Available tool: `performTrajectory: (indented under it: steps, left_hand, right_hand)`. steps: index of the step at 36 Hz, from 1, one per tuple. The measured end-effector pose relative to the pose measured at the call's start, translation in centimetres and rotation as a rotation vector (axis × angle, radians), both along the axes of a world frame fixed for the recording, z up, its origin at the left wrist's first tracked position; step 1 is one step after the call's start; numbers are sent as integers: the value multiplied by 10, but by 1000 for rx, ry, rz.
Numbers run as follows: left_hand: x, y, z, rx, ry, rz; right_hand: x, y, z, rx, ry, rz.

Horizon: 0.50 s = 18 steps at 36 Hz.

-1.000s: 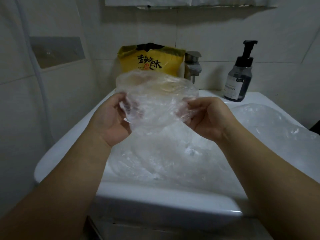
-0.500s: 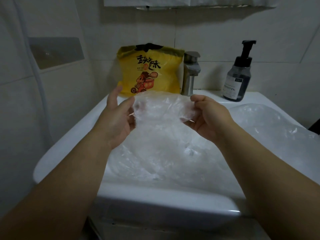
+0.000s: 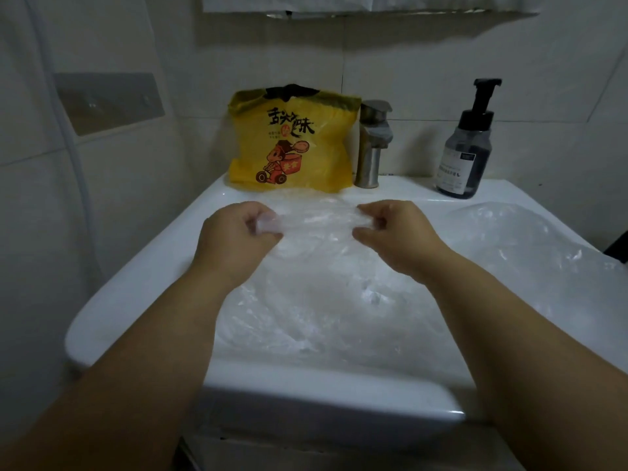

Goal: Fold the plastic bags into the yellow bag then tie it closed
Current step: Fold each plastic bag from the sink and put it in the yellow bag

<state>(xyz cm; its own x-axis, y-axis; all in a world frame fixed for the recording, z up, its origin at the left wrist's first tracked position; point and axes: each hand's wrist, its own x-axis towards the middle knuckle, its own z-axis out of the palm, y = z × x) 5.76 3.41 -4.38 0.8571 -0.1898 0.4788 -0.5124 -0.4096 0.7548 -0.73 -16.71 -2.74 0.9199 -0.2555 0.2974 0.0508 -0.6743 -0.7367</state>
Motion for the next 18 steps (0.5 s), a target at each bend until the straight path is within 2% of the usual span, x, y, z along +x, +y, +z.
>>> performTrajectory:
  steps: [1, 3, 7, 10, 12, 16, 18]
  left_hand:
    - [0, 0, 1, -15, 8, 11]
    - [2, -1, 4, -106, 86, 6]
    - [5, 0, 12, -473, 406, -182]
    - [4, -4, 13, -582, 533, -279]
    - [1, -6, 11, -502, 536, -276]
    - [-3, -5, 7, -285, 693, -355]
    - [-5, -4, 7, -230, 713, -408]
  right_hand:
    - [0, 0, 0, -17, -9, -15]
    - [-1, 2, 3, 118, -22, -41]
    - [1, 3, 9, 633, 11, 47]
    - [3, 5, 11, 959, -35, 160]
    - [3, 9, 9, 1017, -60, 181]
    - [5, 12, 6, 994, -107, 79]
    - [6, 11, 7, 995, -125, 37]
